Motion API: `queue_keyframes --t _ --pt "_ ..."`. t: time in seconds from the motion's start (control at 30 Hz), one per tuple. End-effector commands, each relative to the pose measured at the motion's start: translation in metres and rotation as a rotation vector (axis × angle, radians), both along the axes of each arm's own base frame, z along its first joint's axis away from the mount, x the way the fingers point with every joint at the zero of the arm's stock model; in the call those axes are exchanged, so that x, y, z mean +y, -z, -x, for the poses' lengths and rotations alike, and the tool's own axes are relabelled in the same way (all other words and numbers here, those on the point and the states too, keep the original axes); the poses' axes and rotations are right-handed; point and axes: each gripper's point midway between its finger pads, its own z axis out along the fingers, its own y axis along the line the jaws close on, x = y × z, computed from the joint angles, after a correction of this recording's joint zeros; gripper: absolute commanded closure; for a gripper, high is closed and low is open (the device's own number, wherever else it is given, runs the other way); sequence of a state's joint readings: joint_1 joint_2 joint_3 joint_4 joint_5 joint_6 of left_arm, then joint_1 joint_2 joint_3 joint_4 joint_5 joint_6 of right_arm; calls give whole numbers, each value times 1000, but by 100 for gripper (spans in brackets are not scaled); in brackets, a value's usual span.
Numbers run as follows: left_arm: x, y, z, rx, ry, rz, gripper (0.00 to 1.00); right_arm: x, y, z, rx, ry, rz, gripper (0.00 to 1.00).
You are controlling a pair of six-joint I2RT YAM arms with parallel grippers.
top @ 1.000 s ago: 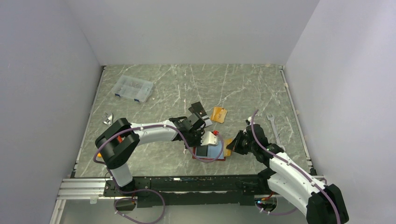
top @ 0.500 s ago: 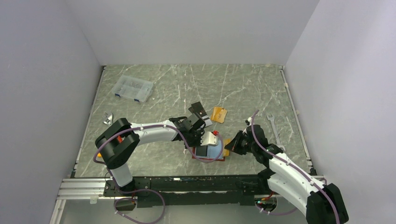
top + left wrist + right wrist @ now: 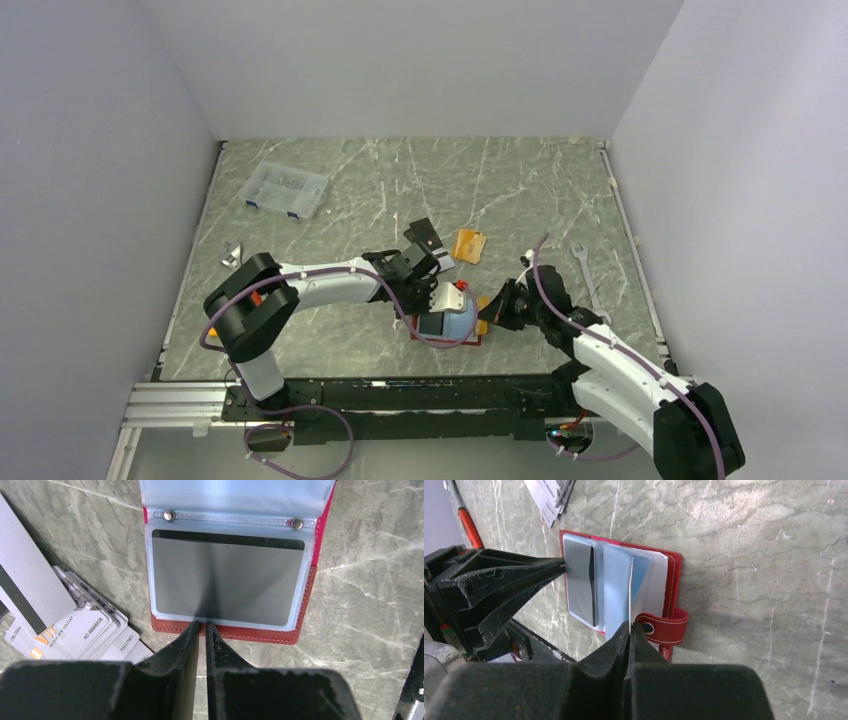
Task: Put the credit cards into the card holder
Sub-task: Turn over the card slot in the card holder.
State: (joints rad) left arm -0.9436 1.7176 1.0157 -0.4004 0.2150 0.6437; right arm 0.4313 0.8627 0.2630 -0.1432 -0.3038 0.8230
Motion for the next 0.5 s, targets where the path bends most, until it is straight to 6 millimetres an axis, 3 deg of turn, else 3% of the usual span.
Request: queue_keyframes --t 0.0,0.47 --pt "-2 -6 0 -7 16 0 85 1 -21 -8 -73 -33 14 100" --pt "-3 -6 1 2 16 -4 87 19 -47 -16 -127 -140 -29 100"
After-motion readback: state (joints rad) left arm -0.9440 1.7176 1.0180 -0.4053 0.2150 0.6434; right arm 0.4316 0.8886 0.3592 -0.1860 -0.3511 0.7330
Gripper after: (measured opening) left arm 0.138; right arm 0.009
